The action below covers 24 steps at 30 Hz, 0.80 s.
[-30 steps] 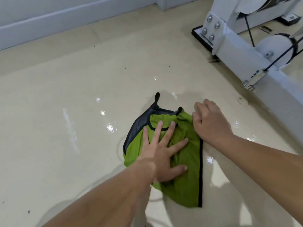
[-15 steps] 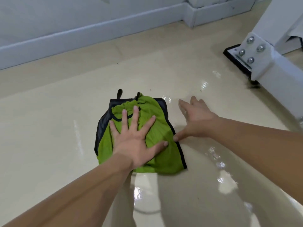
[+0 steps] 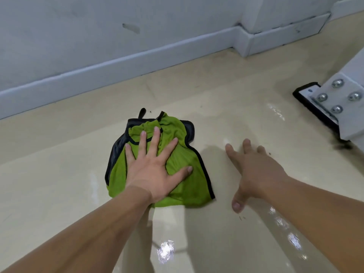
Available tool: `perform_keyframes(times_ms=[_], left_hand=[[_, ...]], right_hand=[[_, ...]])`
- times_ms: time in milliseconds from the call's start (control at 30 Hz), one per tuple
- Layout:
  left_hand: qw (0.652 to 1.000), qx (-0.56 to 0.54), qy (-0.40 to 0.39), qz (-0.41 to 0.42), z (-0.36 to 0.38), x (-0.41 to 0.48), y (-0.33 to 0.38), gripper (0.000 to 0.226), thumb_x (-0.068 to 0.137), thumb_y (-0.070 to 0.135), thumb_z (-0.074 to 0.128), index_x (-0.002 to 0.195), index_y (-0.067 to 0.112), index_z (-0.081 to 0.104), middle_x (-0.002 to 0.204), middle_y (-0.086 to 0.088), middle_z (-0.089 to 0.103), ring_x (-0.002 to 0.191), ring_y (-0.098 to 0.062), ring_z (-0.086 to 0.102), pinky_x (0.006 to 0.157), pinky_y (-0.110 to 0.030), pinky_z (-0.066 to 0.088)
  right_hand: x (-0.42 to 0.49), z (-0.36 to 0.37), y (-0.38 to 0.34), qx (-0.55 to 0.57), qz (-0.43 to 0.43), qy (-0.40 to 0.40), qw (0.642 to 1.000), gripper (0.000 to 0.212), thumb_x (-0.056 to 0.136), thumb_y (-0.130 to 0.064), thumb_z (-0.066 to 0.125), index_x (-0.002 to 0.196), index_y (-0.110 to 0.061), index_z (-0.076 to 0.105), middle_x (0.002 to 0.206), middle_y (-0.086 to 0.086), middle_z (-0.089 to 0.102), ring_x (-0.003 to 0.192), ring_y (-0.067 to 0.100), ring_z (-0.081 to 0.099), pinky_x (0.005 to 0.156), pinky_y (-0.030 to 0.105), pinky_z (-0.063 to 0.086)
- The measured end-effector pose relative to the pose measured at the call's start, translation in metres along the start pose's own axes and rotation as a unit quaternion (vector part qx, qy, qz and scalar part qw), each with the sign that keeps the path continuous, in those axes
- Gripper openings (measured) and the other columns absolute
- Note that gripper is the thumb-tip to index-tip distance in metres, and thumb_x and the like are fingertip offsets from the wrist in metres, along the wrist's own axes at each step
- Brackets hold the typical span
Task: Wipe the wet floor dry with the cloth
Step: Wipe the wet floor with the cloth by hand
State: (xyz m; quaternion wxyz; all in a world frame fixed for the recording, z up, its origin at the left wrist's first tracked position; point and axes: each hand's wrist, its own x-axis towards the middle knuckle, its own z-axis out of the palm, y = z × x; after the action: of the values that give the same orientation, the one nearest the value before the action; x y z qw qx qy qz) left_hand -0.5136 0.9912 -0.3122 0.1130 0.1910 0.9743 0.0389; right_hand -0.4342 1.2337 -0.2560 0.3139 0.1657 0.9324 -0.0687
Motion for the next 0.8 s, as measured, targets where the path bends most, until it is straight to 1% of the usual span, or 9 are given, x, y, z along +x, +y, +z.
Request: perform_keyframes(times_ms=[233, 433, 500, 567, 633, 700, 733, 767, 800], left_hand=[[1.000, 0.023, -0.001, 0.000, -0.019, 0.114, -0.007, 0.089, 0.078, 0.099, 0.000, 0.157, 0.061, -0.007, 0.171, 0.004, -0.027, 0.158, -0.032, -0.024, 0.123, -0.070, -0.006], [0.998, -0.004, -0.028, -0.050, -0.019, 0.155, 0.049, 0.081, 0.091, 0.086, 0.003, 0.162, 0.049, -0.007, 0.170, -0.007, -0.030, 0.154, -0.046, -0.027, 0.117, -0.077, -0.010], [0.999, -0.001, -0.032, -0.006, -0.018, 0.159, 0.077, 0.076, 0.095, 0.081, 0.006, 0.163, 0.048, -0.005, 0.170, -0.007, -0.029, 0.153, -0.046, -0.029, 0.116, -0.077, -0.011], [0.995, 0.011, -0.035, 0.092, -0.013, 0.150, 0.108, 0.070, 0.099, 0.075, 0.009, 0.162, 0.050, -0.003, 0.172, -0.005, -0.026, 0.154, -0.043, -0.029, 0.118, -0.074, -0.012], [0.976, 0.024, -0.039, 0.214, -0.007, 0.142, 0.125, 0.063, 0.103, 0.069, 0.011, 0.162, 0.051, 0.001, 0.173, 0.001, -0.021, 0.156, -0.036, -0.027, 0.122, -0.067, -0.011], [0.952, 0.017, -0.034, 0.303, -0.010, 0.153, 0.118, 0.059, 0.105, 0.066, 0.014, 0.162, 0.051, 0.007, 0.174, 0.009, -0.014, 0.159, -0.027, -0.021, 0.127, -0.059, -0.010], [0.948, 0.008, -0.031, 0.316, -0.013, 0.163, 0.110, 0.058, 0.106, 0.065, 0.017, 0.162, 0.051, 0.010, 0.174, 0.011, -0.012, 0.160, -0.024, -0.018, 0.128, -0.055, -0.009], [0.955, -0.001, -0.024, 0.294, -0.016, 0.172, 0.102, 0.057, 0.107, 0.064, 0.018, 0.162, 0.051, 0.013, 0.175, 0.011, -0.011, 0.161, -0.022, -0.015, 0.129, -0.053, -0.008], [0.972, -0.005, -0.007, 0.234, -0.017, 0.179, 0.096, 0.057, 0.107, 0.063, 0.018, 0.162, 0.051, 0.013, 0.175, 0.008, -0.012, 0.161, -0.023, -0.013, 0.128, -0.054, -0.007]], right_hand=[[0.010, -0.001, 0.002, 0.032, 0.006, -0.009, 0.999, 0.169, 0.039, -0.042, 0.101, 0.151, -0.052, -0.024, 0.165, -0.004, -0.032, 0.155, 0.037, -0.016, 0.118, 0.056, 0.033], [0.013, 0.001, 0.003, 0.043, 0.026, -0.027, 0.998, 0.171, 0.039, -0.038, 0.103, 0.149, -0.053, -0.027, 0.162, -0.004, -0.038, 0.153, 0.037, -0.022, 0.119, 0.057, 0.030], [0.015, 0.000, 0.001, 0.043, 0.024, -0.023, 0.999, 0.171, 0.039, -0.037, 0.103, 0.149, -0.053, -0.028, 0.161, -0.005, -0.039, 0.153, 0.036, -0.022, 0.121, 0.056, 0.029], [0.015, -0.003, 0.000, 0.041, 0.022, -0.031, 0.998, 0.167, 0.038, -0.038, 0.102, 0.154, -0.051, -0.018, 0.162, -0.006, -0.038, 0.154, 0.036, -0.021, 0.121, 0.055, 0.028], [0.014, -0.003, 0.000, 0.037, 0.024, -0.033, 0.998, 0.156, 0.037, -0.039, 0.102, 0.156, -0.048, 0.001, 0.162, -0.007, -0.036, 0.155, 0.034, -0.018, 0.120, 0.054, 0.031], [0.014, -0.004, 0.001, 0.037, 0.018, -0.030, 0.999, 0.156, 0.037, -0.041, 0.102, 0.155, -0.051, 0.000, 0.162, -0.008, -0.037, 0.155, 0.034, -0.016, 0.119, 0.052, 0.032], [0.014, -0.005, 0.001, 0.035, 0.016, -0.031, 0.999, 0.160, 0.038, -0.042, 0.101, 0.154, -0.054, -0.008, 0.161, -0.008, -0.038, 0.155, 0.034, -0.017, 0.120, 0.052, 0.031], [0.013, -0.005, 0.001, 0.031, 0.015, -0.033, 0.999, 0.164, 0.039, -0.043, 0.101, 0.152, -0.055, -0.016, 0.161, -0.008, -0.039, 0.155, 0.034, -0.018, 0.120, 0.051, 0.031], [0.013, -0.006, 0.001, 0.029, 0.015, -0.032, 0.999, 0.165, 0.040, -0.044, 0.100, 0.150, -0.055, -0.023, 0.160, -0.008, -0.040, 0.155, 0.033, -0.019, 0.120, 0.051, 0.031]])
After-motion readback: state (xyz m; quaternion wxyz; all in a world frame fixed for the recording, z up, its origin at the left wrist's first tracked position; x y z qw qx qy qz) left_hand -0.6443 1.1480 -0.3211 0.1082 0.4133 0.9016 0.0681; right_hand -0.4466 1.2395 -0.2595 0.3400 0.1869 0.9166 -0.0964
